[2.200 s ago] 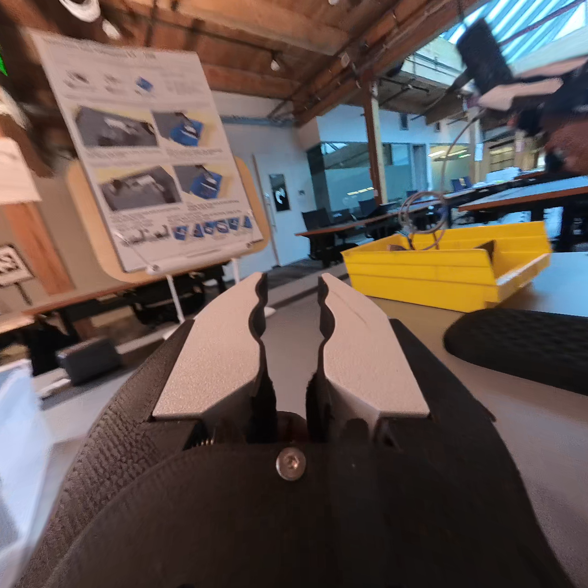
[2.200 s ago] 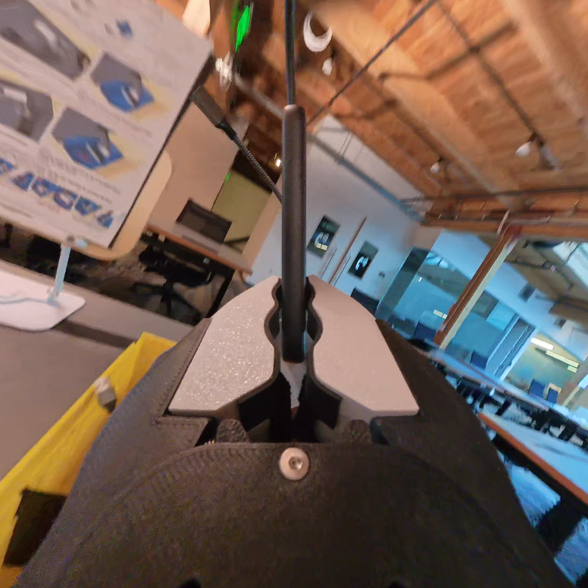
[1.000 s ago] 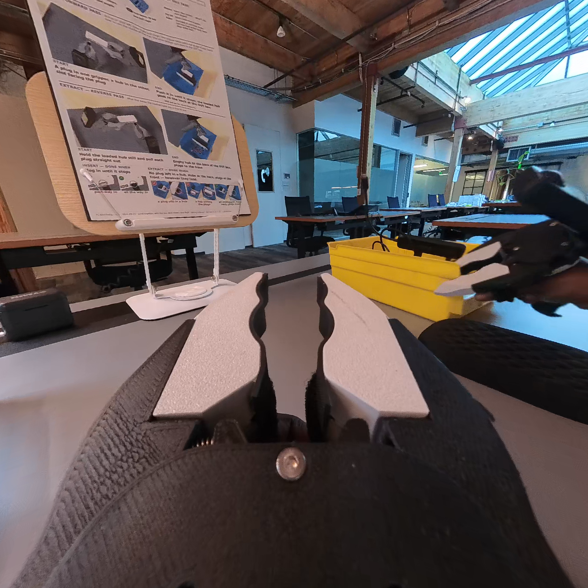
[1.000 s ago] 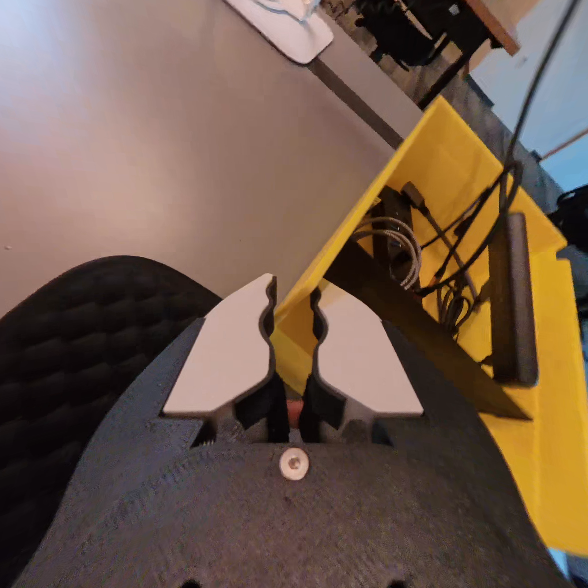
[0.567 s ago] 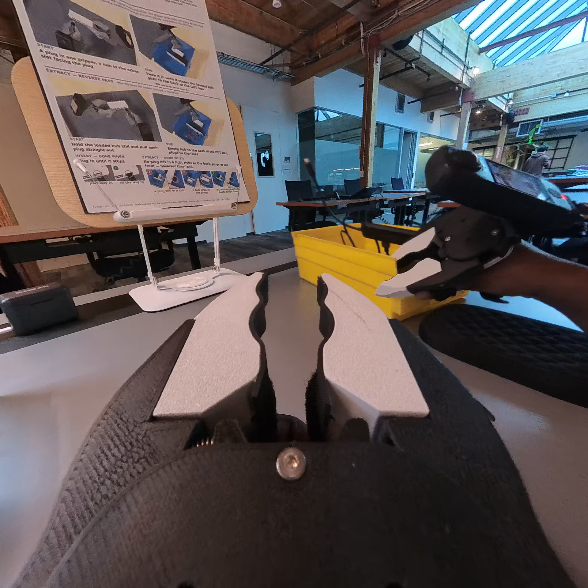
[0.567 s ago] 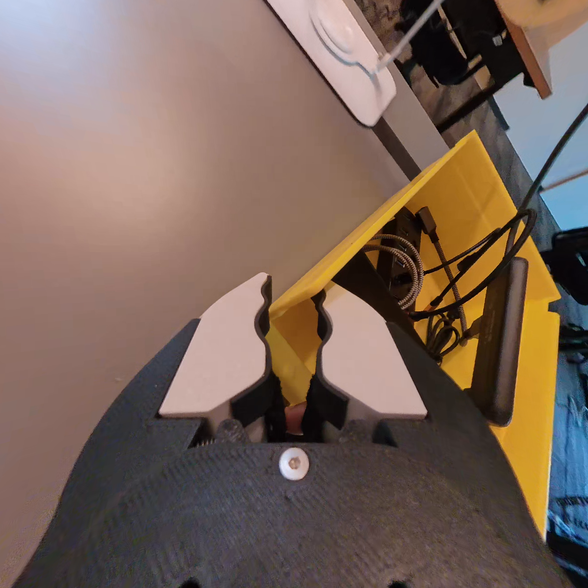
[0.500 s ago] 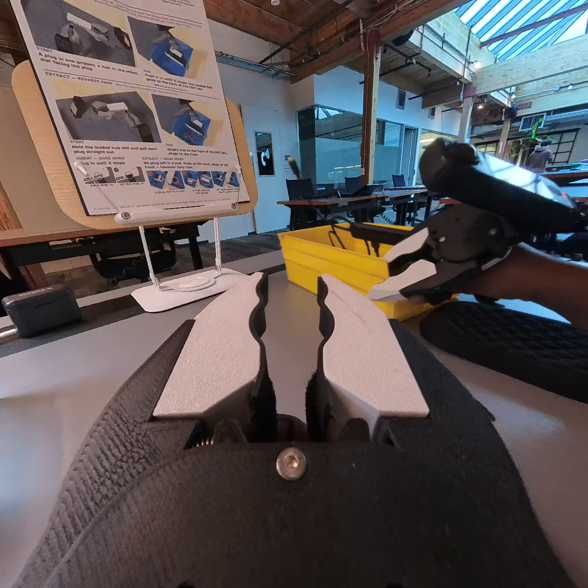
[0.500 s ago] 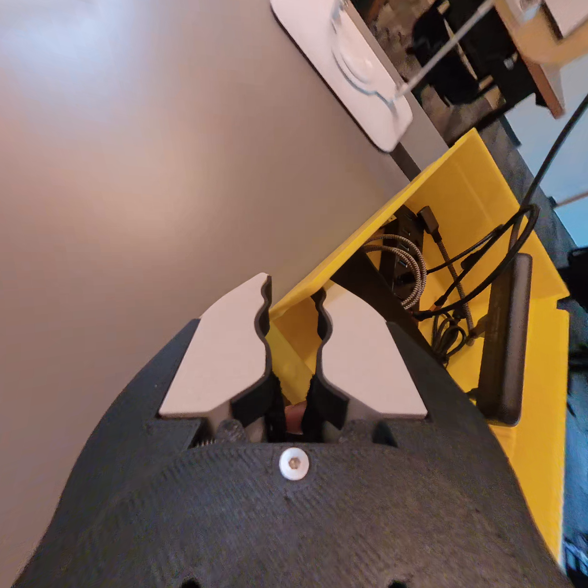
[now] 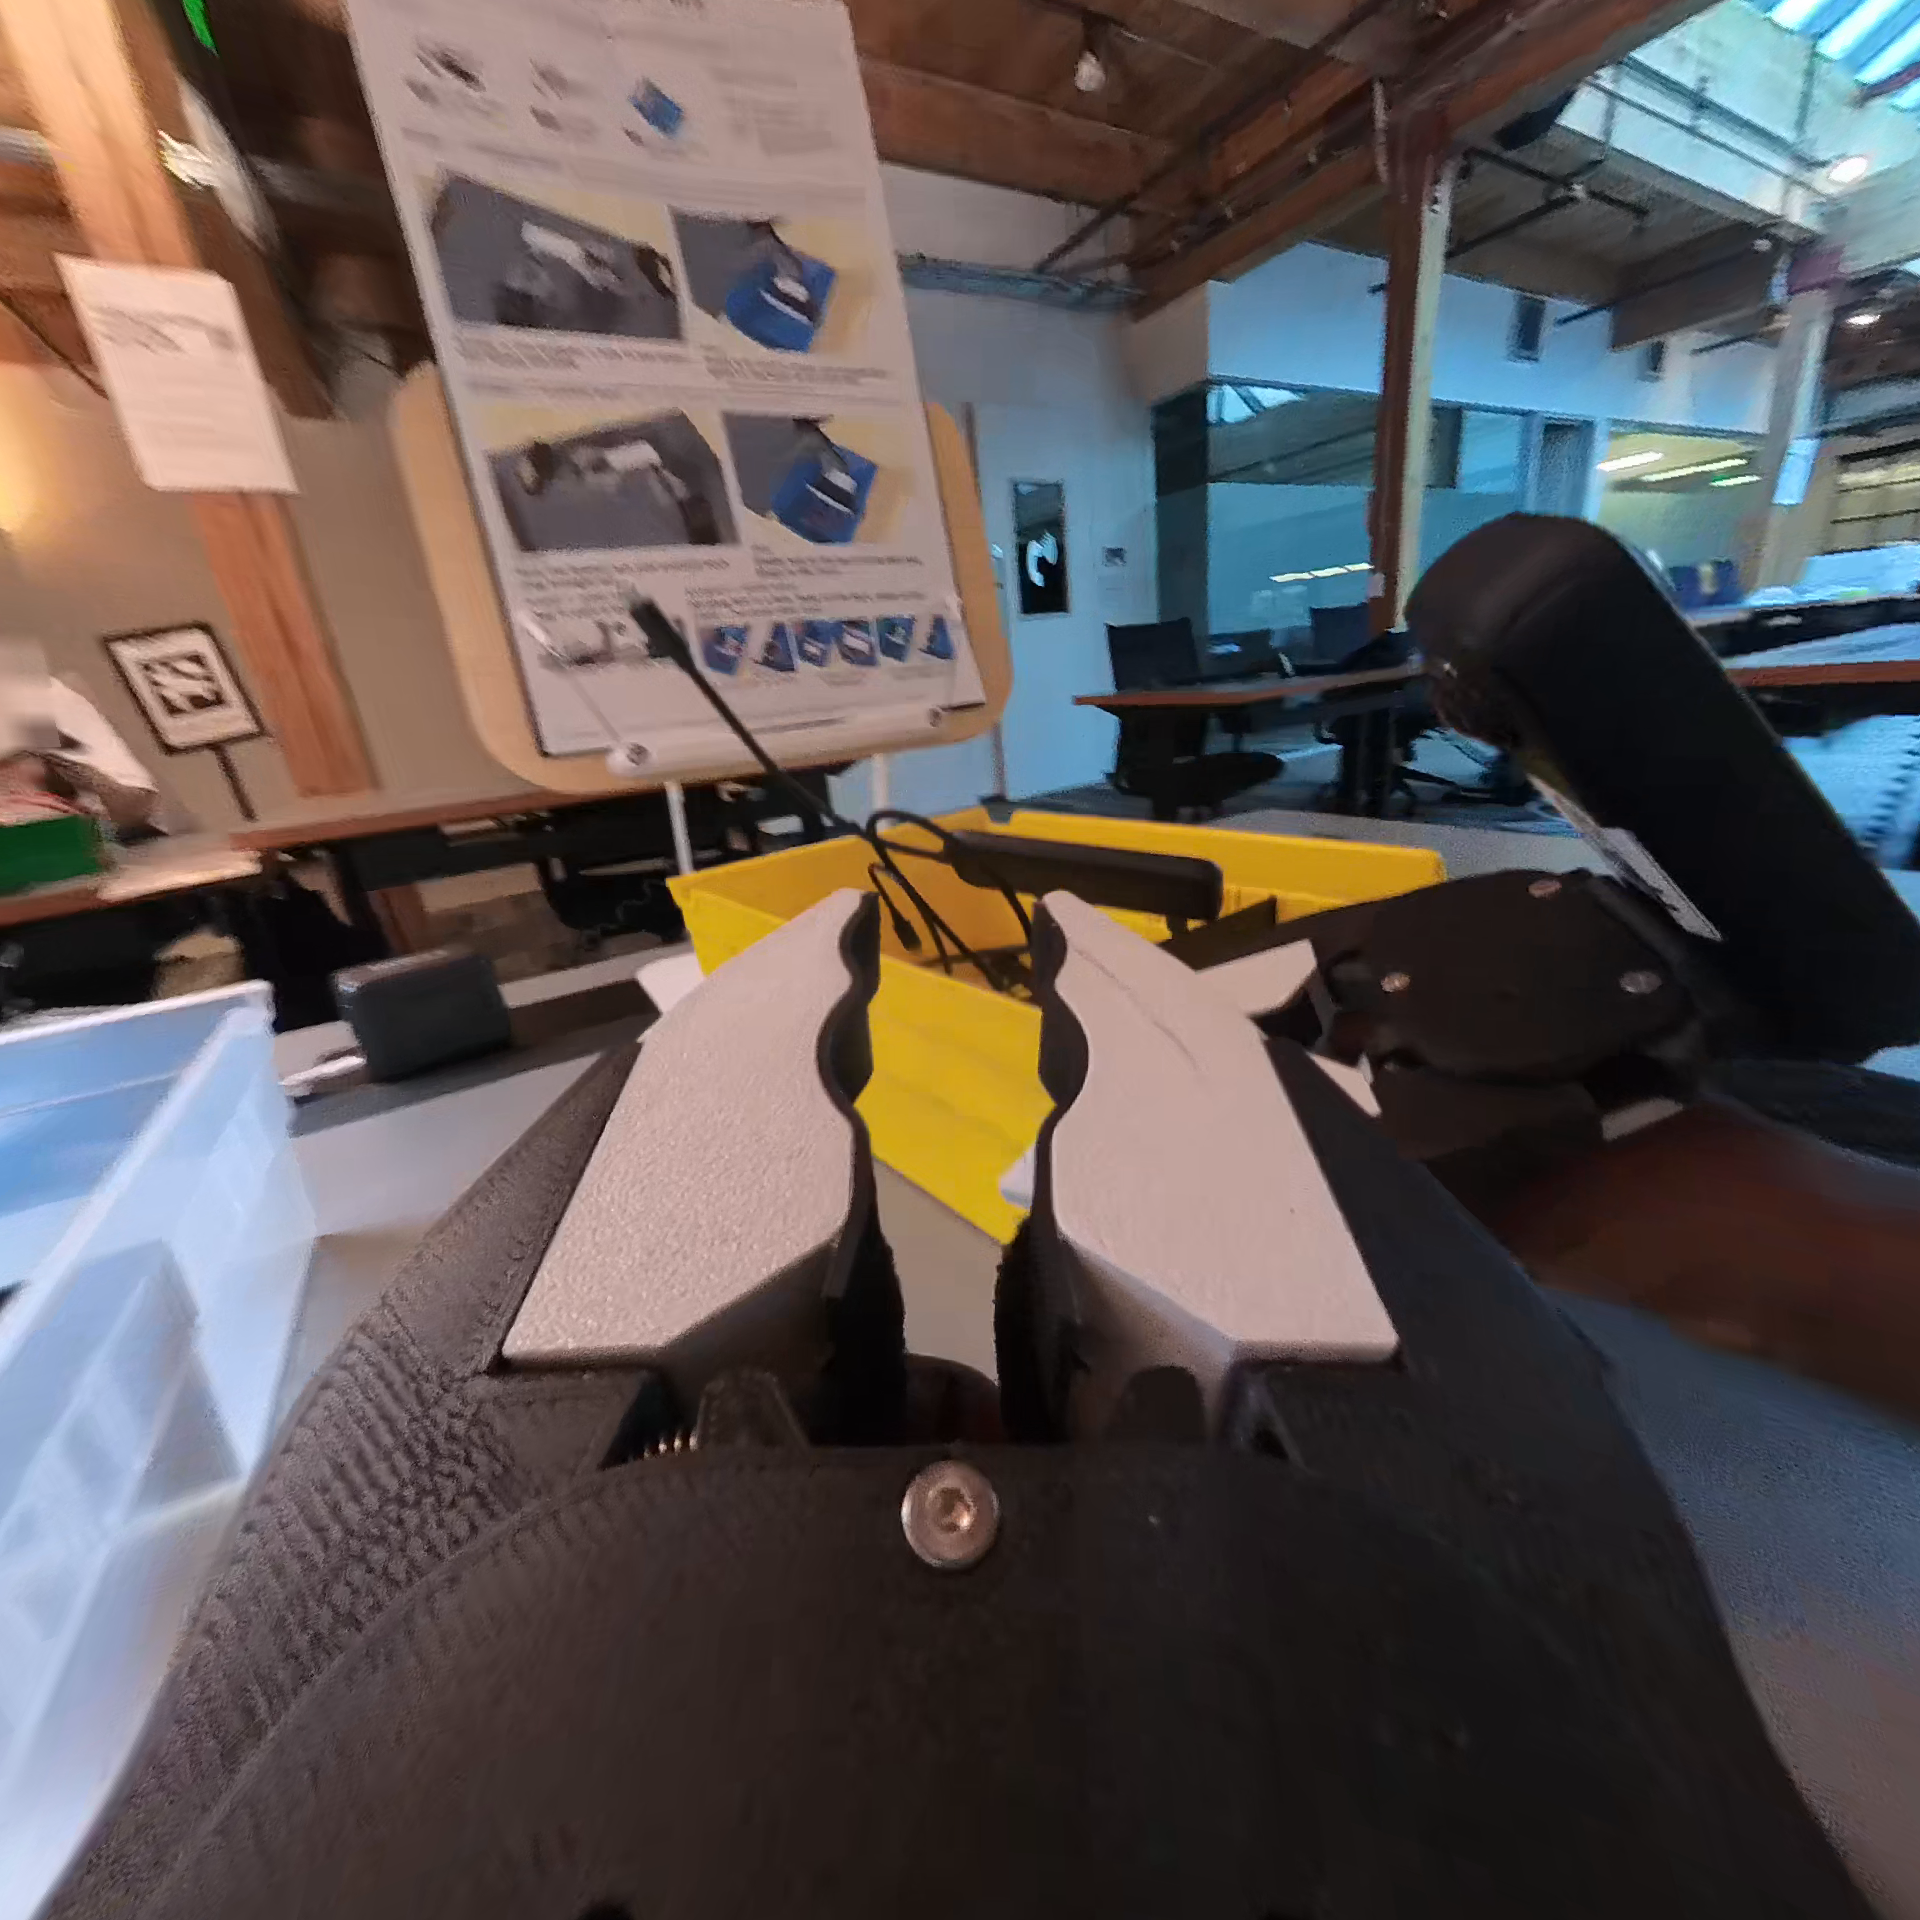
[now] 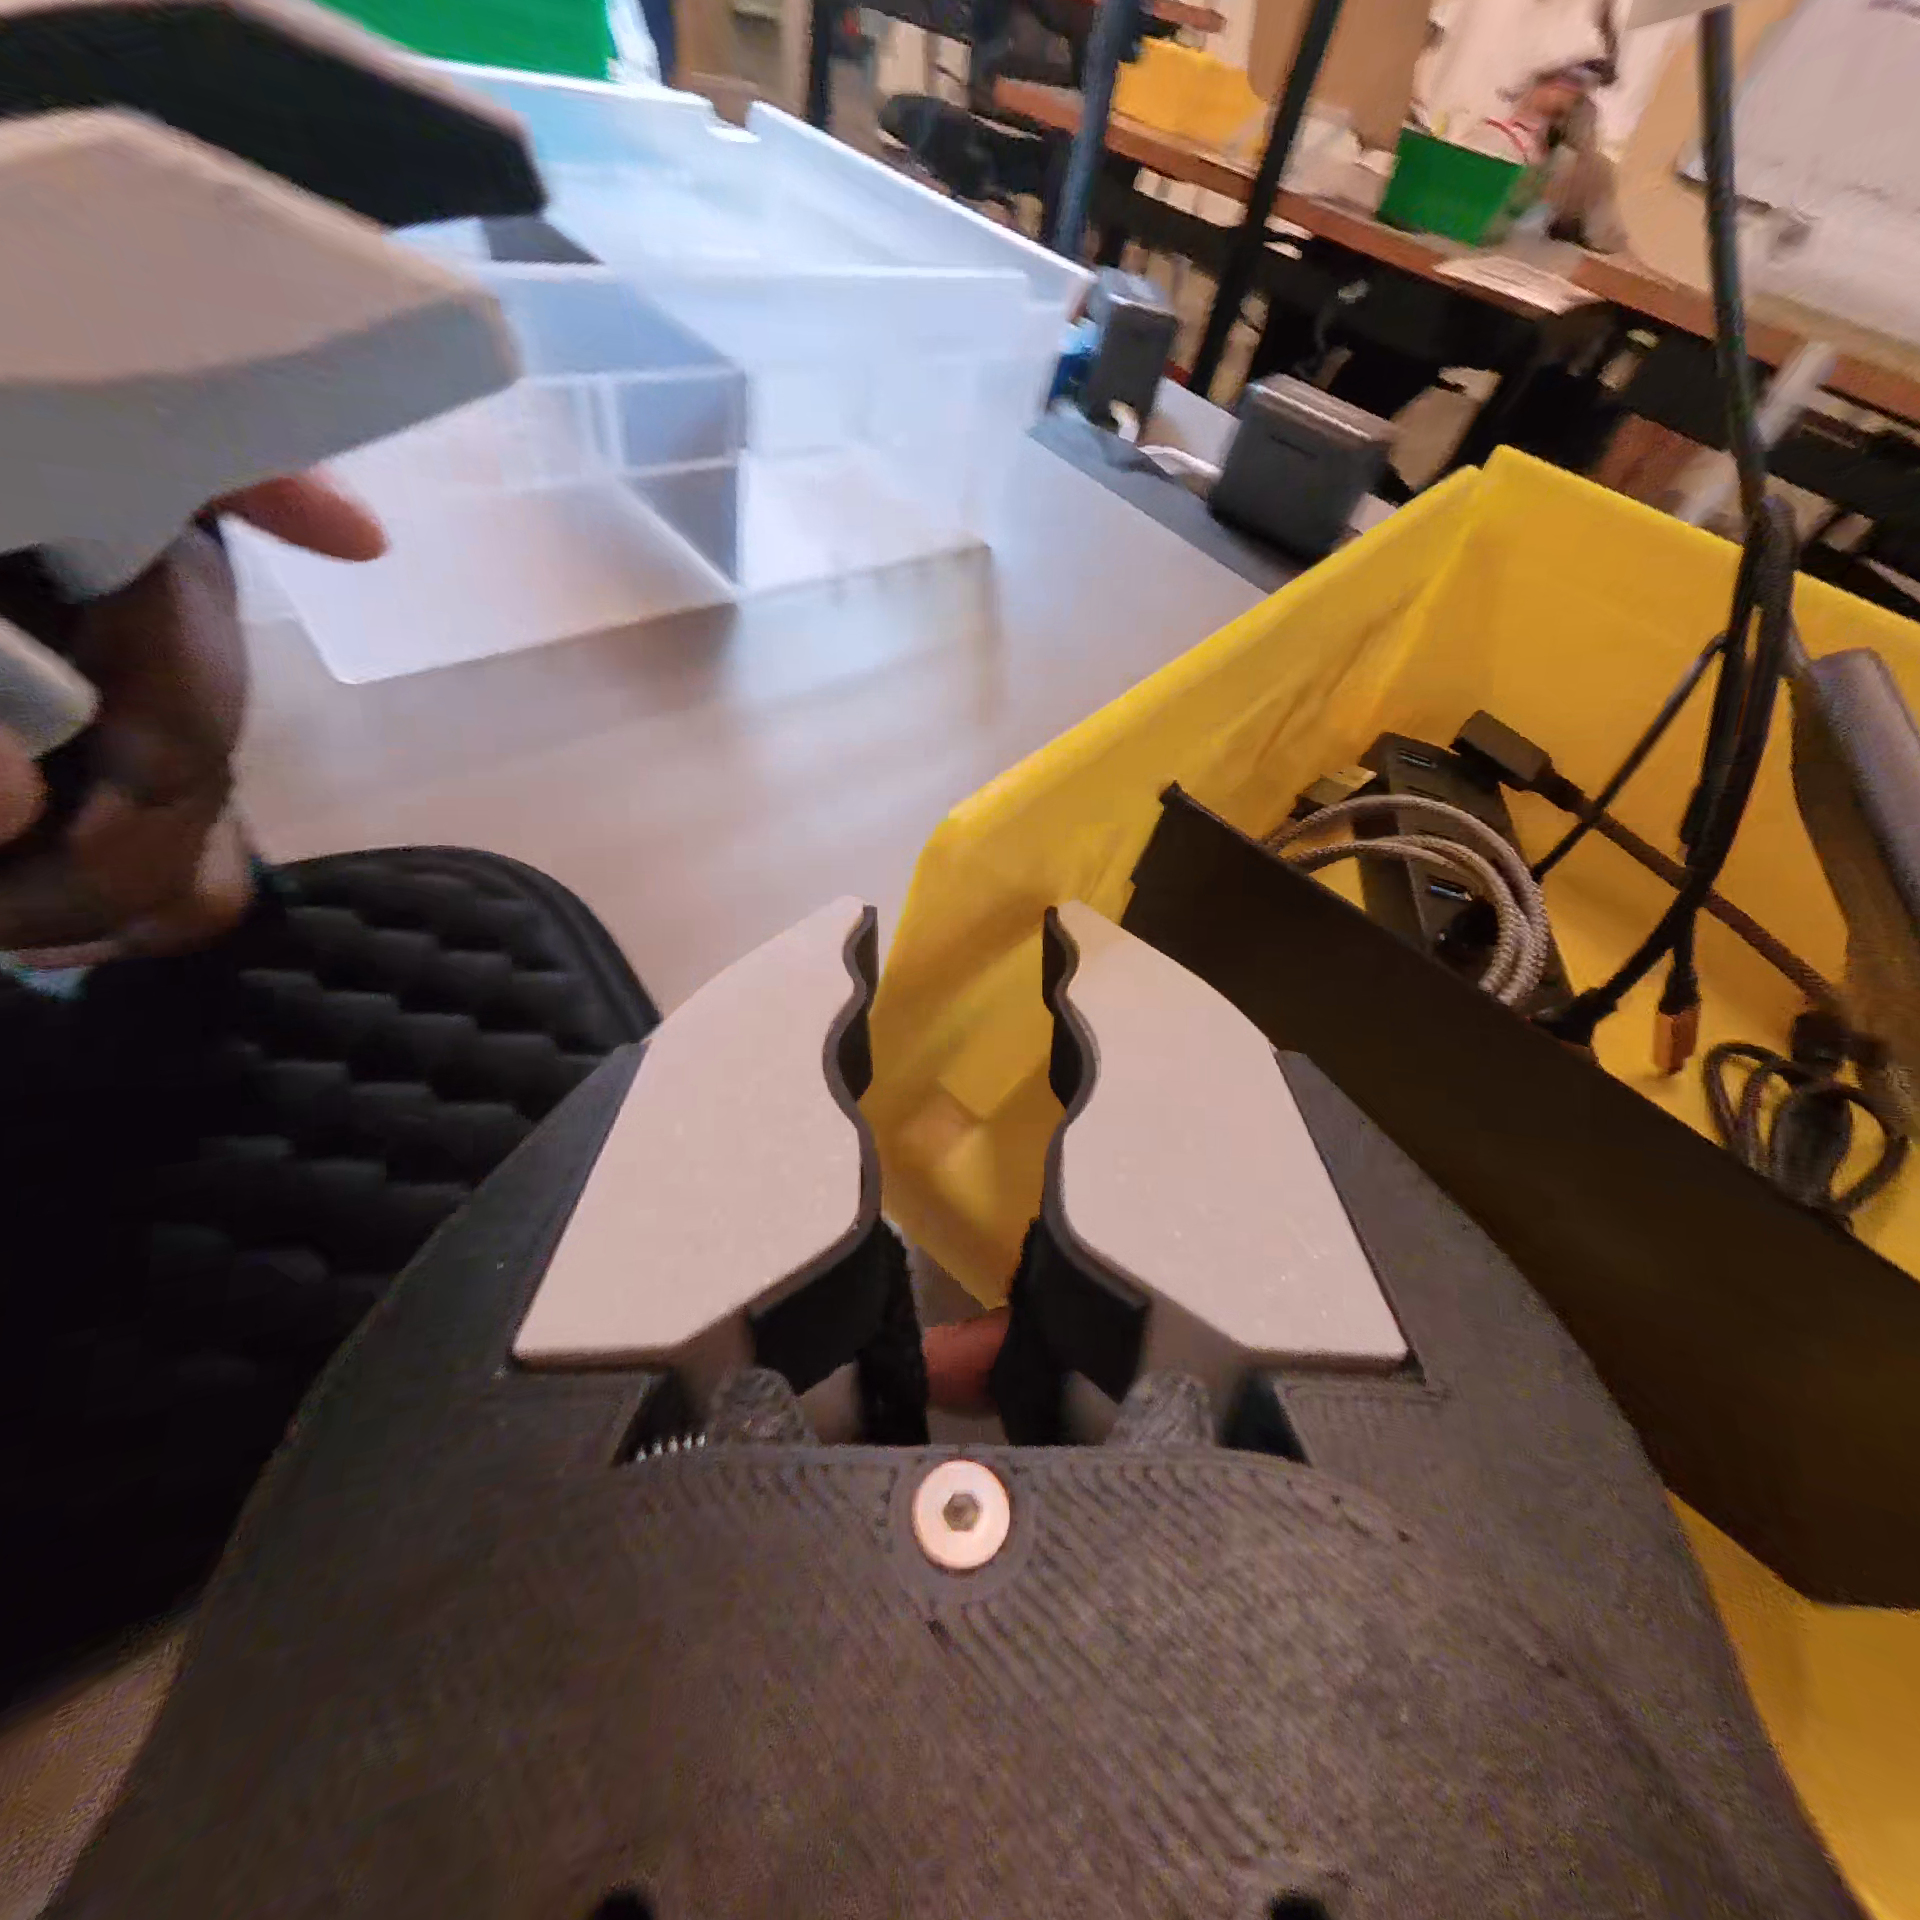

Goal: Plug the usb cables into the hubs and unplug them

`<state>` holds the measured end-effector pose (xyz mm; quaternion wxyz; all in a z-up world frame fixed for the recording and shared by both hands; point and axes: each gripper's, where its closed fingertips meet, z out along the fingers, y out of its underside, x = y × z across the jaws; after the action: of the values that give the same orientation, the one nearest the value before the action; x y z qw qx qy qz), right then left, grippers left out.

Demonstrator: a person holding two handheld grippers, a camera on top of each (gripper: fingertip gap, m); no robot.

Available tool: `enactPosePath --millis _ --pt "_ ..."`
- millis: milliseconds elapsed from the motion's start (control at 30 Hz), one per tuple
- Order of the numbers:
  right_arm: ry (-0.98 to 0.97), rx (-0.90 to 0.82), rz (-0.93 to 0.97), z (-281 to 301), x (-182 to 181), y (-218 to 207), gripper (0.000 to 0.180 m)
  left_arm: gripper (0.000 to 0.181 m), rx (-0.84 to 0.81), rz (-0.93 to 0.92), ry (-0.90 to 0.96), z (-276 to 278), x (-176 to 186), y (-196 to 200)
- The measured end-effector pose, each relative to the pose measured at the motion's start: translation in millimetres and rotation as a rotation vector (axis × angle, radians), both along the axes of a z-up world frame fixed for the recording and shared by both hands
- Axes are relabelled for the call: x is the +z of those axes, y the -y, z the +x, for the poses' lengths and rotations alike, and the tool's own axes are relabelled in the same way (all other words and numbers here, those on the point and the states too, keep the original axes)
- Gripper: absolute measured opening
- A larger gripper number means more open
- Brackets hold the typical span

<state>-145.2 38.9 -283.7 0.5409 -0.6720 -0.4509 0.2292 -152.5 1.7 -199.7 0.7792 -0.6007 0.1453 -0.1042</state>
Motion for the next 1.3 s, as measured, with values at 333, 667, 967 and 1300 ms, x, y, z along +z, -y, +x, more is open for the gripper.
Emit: enactPosePath --millis 333,667,967,1300 --pt "-0.394 0.390 0.083 -15.4 57.2 56.0 0.054 0.025 0.101 0.147 0.067 -23.7 25.4 14.6" --pt "-0.191 0.309 0.234 -7.0 39.6 53.3 0.045 0.042 0.635 0.148 0.027 -207.5 52.5 40.8" --pt "-0.089 0.378 0.262 -19.8 24.0 67.2 0.046 0.065 0.823 -0.502 0.201 -345.1 -76.3 61.3" --pt "-0.247 0.333 0.051 -50.0 37.4 76.7 0.044 0.042 0.635 -0.533 0.078 -313.1 -58.2 64.5"
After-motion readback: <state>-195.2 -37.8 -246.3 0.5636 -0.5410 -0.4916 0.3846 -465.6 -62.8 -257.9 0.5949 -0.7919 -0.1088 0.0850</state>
